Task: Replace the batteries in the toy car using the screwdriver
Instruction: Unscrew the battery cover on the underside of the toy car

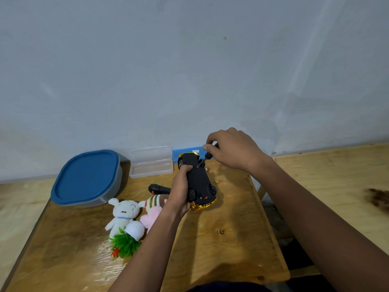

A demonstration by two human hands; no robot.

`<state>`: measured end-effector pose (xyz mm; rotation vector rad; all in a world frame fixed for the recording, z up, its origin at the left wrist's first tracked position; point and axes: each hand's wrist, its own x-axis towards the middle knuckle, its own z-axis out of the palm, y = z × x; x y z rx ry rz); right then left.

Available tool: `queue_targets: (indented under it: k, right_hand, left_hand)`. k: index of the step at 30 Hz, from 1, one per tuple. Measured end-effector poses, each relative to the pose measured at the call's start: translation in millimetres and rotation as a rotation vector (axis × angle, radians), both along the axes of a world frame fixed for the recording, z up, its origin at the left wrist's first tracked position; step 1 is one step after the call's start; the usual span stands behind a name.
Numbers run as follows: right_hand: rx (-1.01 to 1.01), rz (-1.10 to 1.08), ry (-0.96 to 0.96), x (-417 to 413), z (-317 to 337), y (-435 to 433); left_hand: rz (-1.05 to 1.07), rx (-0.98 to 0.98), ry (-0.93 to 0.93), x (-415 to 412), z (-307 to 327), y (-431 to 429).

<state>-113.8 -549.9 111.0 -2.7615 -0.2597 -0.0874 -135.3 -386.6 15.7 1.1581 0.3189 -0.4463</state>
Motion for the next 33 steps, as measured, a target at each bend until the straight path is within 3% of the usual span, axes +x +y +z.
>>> queue_targets:
  k: [5,9,14,21,33]
  right_hand:
    - [0.160,0.071,0.096,2.8,0.4,-1.5]
    - [0.113,0.122,0.106,2.4,2.0,-6.0]
    - [-0.007,0.026,0.105,3.7,-2.5,-6.2]
    - [0.122,0.137,0.140,-0.6,4.3,-7.3]
    - [0.039,0.050,0.116,0.3,-7.0,-9.9]
  left_hand:
    - [0.008,0.004,0.016,2.0,-0.9,-0.1]
    - [0.008,0.005,0.017,2.9,-0.5,2.2]
    - [0.002,0.062,0.009,2.6,-3.0,3.9]
    - [0.003,0.077,0.019,0.1,-3.9,1.0]
    - [-0.034,0.004,0.019,-2.6,-5.0,-0.8]
